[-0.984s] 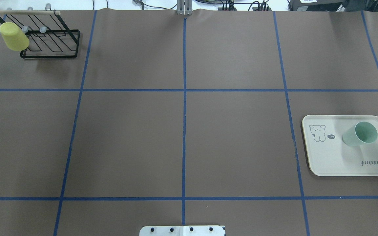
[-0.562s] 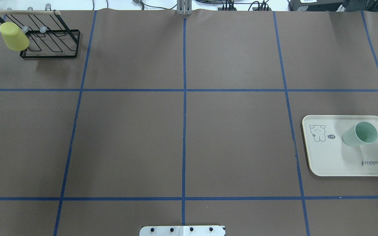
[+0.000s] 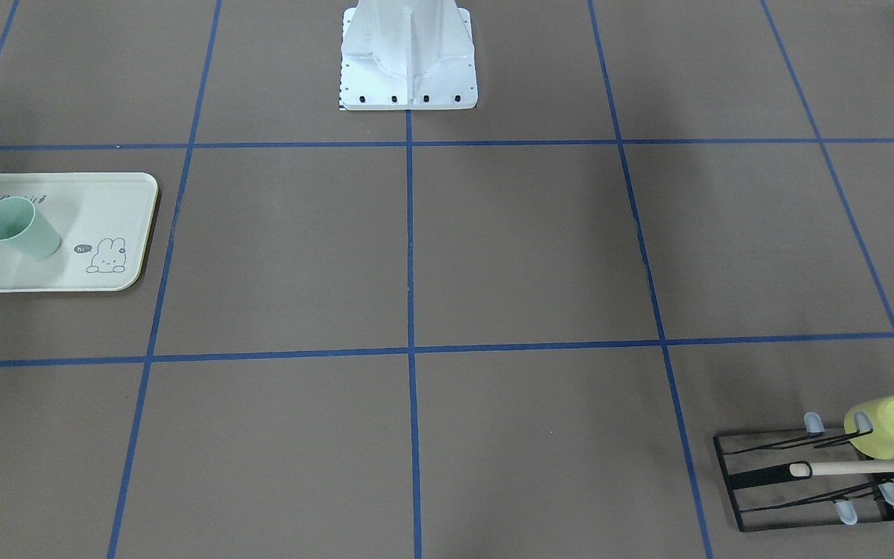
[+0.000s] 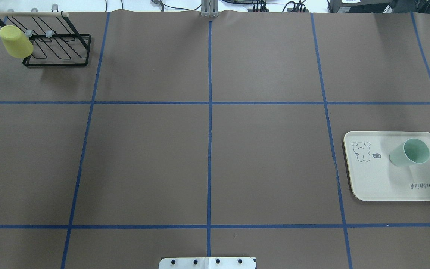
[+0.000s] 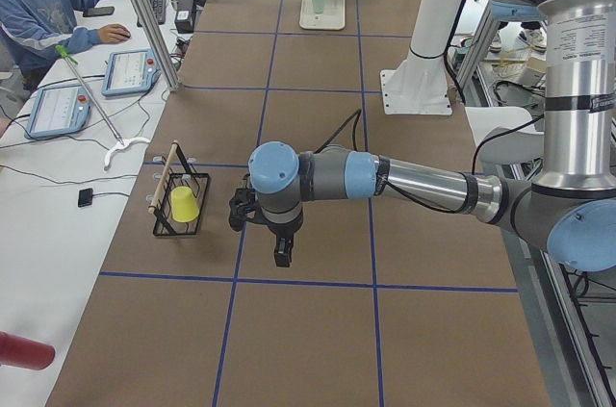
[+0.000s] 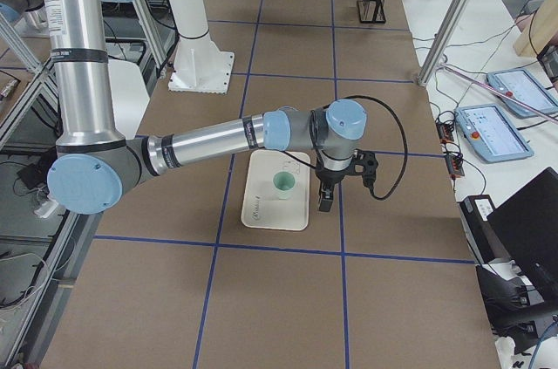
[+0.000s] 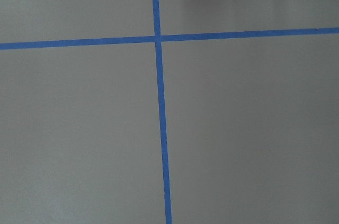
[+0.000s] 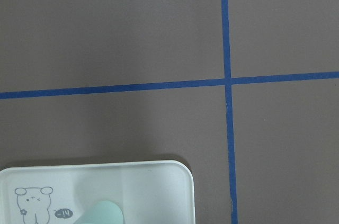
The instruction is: Left arm grabs green cup and hands to right arm on tray
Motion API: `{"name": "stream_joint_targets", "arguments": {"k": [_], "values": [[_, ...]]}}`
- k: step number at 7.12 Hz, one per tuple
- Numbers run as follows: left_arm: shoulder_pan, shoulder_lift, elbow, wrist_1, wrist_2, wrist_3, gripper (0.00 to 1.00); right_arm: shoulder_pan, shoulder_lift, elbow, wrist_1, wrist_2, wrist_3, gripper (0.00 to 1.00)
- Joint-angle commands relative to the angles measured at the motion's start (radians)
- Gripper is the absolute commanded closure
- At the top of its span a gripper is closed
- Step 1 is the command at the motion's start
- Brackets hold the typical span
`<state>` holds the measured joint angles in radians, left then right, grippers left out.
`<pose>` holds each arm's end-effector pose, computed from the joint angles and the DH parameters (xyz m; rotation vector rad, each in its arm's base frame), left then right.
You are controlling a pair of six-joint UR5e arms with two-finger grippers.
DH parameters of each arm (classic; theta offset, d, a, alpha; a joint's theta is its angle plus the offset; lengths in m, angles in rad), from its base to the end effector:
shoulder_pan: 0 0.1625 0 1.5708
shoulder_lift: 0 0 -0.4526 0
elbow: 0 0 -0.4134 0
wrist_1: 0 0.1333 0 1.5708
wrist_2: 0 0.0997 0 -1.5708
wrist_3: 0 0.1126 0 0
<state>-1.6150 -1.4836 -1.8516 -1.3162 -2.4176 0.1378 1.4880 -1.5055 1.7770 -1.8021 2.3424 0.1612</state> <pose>-0.0693 -0.4586 0.6144 0.0199 0.8484 0.0621 0.0107 -0.5334 0.5799 -0.0560 -0.7705 0.0590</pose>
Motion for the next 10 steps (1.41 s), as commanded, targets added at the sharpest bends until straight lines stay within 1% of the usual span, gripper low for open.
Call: {"name": "stream_joint_targets", "arguments": {"k": [1, 2, 4, 7, 8, 10], "values": [[0.0, 0.002, 0.002, -0.002, -0.008, -0.001, 0.0, 0.0, -0.001, 0.001, 0.001, 0.0, 0.0, 0.0], [0.0, -0.003, -0.001, -0.005, -0.008, 0.0, 0.0, 0.0, 0.001, 0.01, 0.001, 0.0, 0.0, 0.0], [0.001, -0.006, 0.014, -0.047, -0.006, 0.0, 0.0, 0.0, 0.002, -0.002, 0.001, 0.0, 0.004, 0.0], [0.0, -0.018, -0.023, -0.061, -0.009, -0.003, 0.0, 0.0, 0.013, -0.008, 0.001, 0.0, 0.008, 0.0], [0.0, -0.001, -0.072, -0.058, -0.005, -0.003, 0.0, 0.0, 0.013, -0.007, 0.001, 0.0, 0.008, 0.0], [-0.003, 0.003, -0.081, -0.055, -0.008, -0.003, 0.0, -0.002, 0.013, -0.008, 0.001, 0.0, 0.008, 0.0]]}}
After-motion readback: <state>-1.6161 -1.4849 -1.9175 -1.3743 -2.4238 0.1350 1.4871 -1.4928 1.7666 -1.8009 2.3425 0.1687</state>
